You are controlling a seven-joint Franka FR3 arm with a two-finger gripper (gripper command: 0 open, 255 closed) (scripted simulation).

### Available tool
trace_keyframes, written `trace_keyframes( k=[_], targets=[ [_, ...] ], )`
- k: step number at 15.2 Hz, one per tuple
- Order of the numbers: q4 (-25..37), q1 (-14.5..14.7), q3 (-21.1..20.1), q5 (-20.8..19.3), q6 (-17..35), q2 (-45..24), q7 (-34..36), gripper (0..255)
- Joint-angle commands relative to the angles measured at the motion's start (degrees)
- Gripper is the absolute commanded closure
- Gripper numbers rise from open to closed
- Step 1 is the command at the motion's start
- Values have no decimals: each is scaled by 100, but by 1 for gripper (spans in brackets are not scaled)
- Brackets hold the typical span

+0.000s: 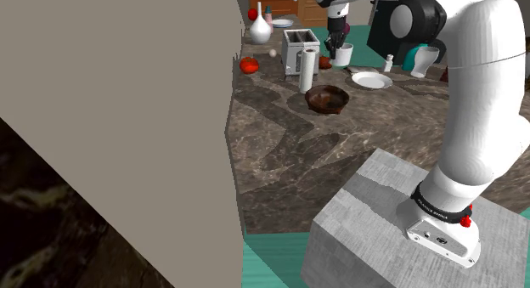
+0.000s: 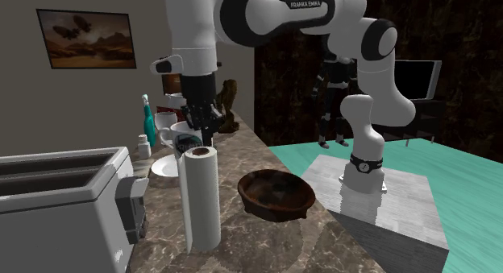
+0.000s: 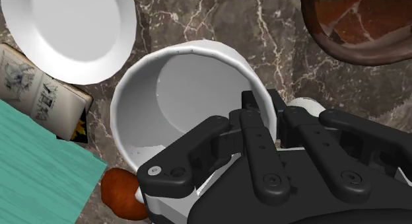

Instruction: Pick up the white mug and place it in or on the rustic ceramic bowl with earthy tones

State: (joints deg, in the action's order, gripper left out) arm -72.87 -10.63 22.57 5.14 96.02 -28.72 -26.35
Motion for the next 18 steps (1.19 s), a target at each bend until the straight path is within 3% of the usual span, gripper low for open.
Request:
trace_keyframes(
  k=[1,5,11,18],
  targets=[
    [172,-17,4,0,-167,-6,-3,255],
    [505,-59,7,12,-457,-47,-16,255],
    [-1378,723,-40,-448,77,1327,656,255],
    [-2847,1347,-334,-867,305,2588,1601,255]
  ],
)
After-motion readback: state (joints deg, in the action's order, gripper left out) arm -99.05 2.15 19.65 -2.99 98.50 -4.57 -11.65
